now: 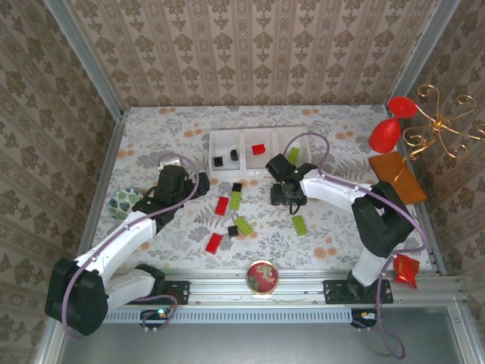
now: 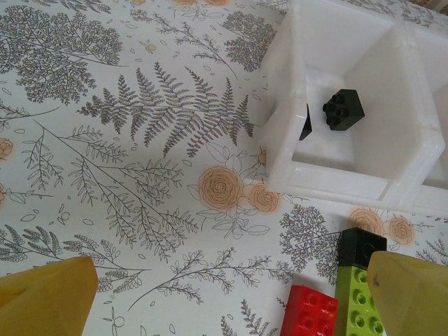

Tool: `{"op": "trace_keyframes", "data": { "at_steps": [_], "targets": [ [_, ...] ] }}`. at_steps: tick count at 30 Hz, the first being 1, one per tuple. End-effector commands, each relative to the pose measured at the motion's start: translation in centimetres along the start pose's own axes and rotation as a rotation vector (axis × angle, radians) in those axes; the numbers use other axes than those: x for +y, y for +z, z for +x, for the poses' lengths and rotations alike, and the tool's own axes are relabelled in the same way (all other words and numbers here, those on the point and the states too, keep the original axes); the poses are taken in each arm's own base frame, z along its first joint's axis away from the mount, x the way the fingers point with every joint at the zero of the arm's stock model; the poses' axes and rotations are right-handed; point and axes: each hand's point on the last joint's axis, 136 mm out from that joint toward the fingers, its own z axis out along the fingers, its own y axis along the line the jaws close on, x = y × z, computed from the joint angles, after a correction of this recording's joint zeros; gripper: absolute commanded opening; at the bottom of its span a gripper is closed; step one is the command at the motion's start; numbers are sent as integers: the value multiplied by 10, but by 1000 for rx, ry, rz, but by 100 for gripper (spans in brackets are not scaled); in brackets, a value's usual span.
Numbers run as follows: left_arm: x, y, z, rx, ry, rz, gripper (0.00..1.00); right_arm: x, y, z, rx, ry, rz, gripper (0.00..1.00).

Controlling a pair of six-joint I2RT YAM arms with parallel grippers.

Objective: Sort the legos into containers by color
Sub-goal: Pick up the lego from the center of the table, then place the lego in the container.

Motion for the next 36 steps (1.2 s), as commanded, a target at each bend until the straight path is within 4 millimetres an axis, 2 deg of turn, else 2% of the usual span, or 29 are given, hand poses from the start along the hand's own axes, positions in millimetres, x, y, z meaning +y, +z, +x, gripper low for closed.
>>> {"op": "trace_keyframes", "data": {
  "at_steps": [1, 16, 27, 36],
  "targets": [
    [1, 2, 2, 0, -27, 9, 100, 8, -20, -18, -65, -7, -24, 49],
    [2, 0, 5, 0, -30, 12, 100, 44, -42, -78, -178, -81, -67, 48],
    [10, 1, 2, -3, -49, -1, 100, 65, -36, -114, -212, -146, -49, 48],
    [11, -1, 2, -4, -52, 1, 100, 73, -20, -138, -219, -160, -39, 47]
  ]
}}
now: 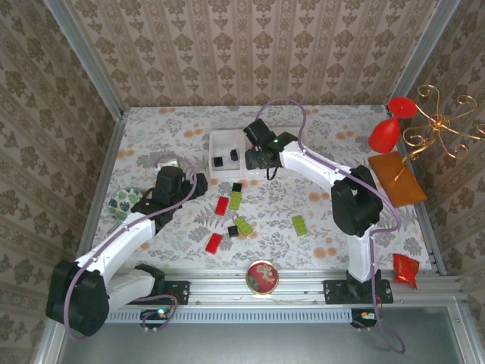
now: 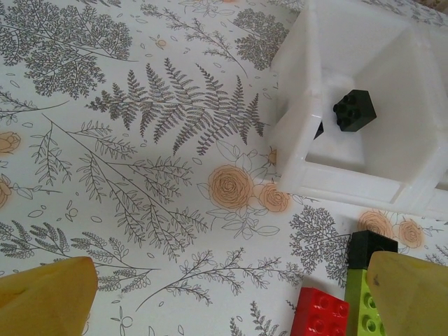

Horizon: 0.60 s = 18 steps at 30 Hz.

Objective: Sort the legos into containers by color
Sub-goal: Place the lego in the container.

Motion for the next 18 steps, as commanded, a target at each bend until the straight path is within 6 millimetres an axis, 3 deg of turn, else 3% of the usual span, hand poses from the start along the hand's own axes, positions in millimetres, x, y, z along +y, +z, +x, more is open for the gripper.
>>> {"op": "trace_keyframes", "data": {
  "at_steps": [1, 11, 18],
  "targets": [
    [2, -4, 0, -4, -31, 7, 100, -7, 7, -6, 9, -23, 39, 47],
    [4, -6, 1, -2, -30, 5, 100, -18, 28, -17, 19, 1, 62, 49],
    [5, -6, 1, -2, -30, 2, 100, -21, 32, -18, 22, 8, 66, 57]
  ]
}}
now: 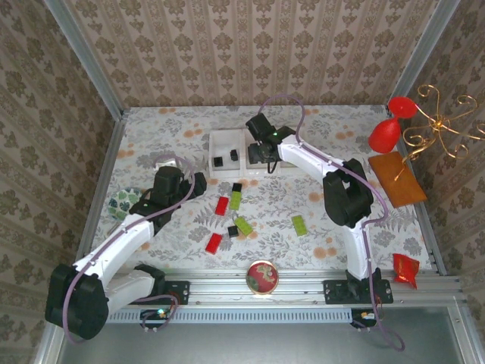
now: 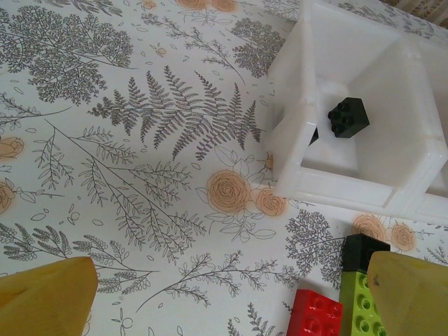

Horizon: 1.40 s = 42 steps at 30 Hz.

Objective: Sort the legos into containers by color
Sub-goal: Place the lego in the container.

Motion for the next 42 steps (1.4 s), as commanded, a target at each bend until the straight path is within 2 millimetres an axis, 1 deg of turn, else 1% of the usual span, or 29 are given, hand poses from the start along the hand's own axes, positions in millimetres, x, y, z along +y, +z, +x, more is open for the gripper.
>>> {"op": "trace_keyframes", "data": {
  "at_steps": [1, 6, 8, 11, 18, 22, 25, 29, 32, 36, 39, 42],
  "targets": [
    [5, -1, 5, 13, -24, -8, 100, -2, 2, -4, -2, -9, 27, 58],
    [5, -1, 5, 16, -24, -9, 100, -2, 1, -6, -5, -5, 26, 65],
    [5, -1, 5, 16, -24, -9, 100, -3, -1, -6, -5, -2, 26, 70],
    [5, -1, 4, 14, -22, -9, 100, -2, -4, -8, -10, -1, 22, 75],
    [6, -3, 4, 14, -19, -11, 100, -3, -16, -12, -26, 8, 13, 79],
    [6, -4, 3, 15, -18, -9, 100, -3, -27, -15, -40, 23, -1, 79],
    [4, -5, 2, 17, -11, -3, 100, -3, -37, -16, -50, 37, -16, 82],
    [2, -5, 4, 29, -3, 8, 100, -7, -49, -12, -62, 60, -24, 85],
    [2, -5, 6, 38, 2, 12, 100, -10, -61, -8, -72, 80, -30, 86],
    [3, -6, 10, 51, 4, 10, 100, -19, -69, 7, -61, 108, -24, 87],
    [4, -6, 11, 54, 4, 8, 100, -26, -75, 22, -47, 130, -18, 87],
    [5, -6, 12, 53, 2, 5, 100, -36, -79, 41, -21, 145, -1, 86]
  ]
}}
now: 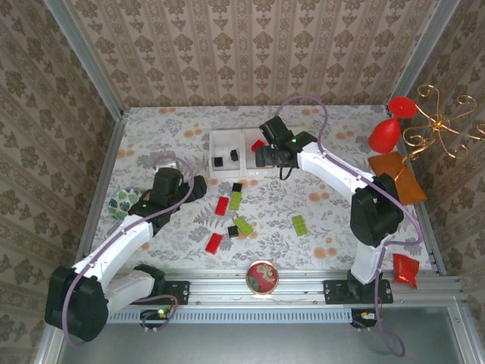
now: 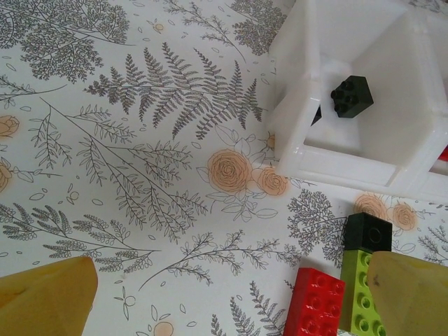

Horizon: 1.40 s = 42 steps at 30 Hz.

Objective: Sort the legos into containers by color
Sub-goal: Place the lego in the container, then pick up the lego from the bottom-center of the table.

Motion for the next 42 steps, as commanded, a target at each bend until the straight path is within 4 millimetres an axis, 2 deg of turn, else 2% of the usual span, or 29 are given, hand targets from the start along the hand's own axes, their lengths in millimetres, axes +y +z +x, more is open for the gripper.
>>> {"op": "trace_keyframes", "data": {
  "at_steps": [1, 3, 14, 17, 20, 29, 42],
  "targets": [
    [3, -3, 2, 5, 1, -3, 100, -13, -13, 18, 22, 41, 21, 86],
    [4, -4, 2, 3, 0, -4, 100, -22, -17, 32, 49, 48, 38, 86],
    [4, -4, 3, 2, -10, 1, 100, -74, -32, 138, 291, 44, 135, 85],
    [4, -3, 5, 5, -15, 4, 100, -85, -34, 158, 320, 58, 155, 84],
    [4, -2, 6, 10, -17, 4, 100, -88, -32, 174, 344, 73, 137, 83],
    [4, 0, 7, 14, -22, 3, 100, -95, -21, 209, 401, 82, 124, 79],
    [2, 5, 9, 24, -32, 10, 100, -95, -6, 228, 427, 80, 106, 72]
  ]
}}
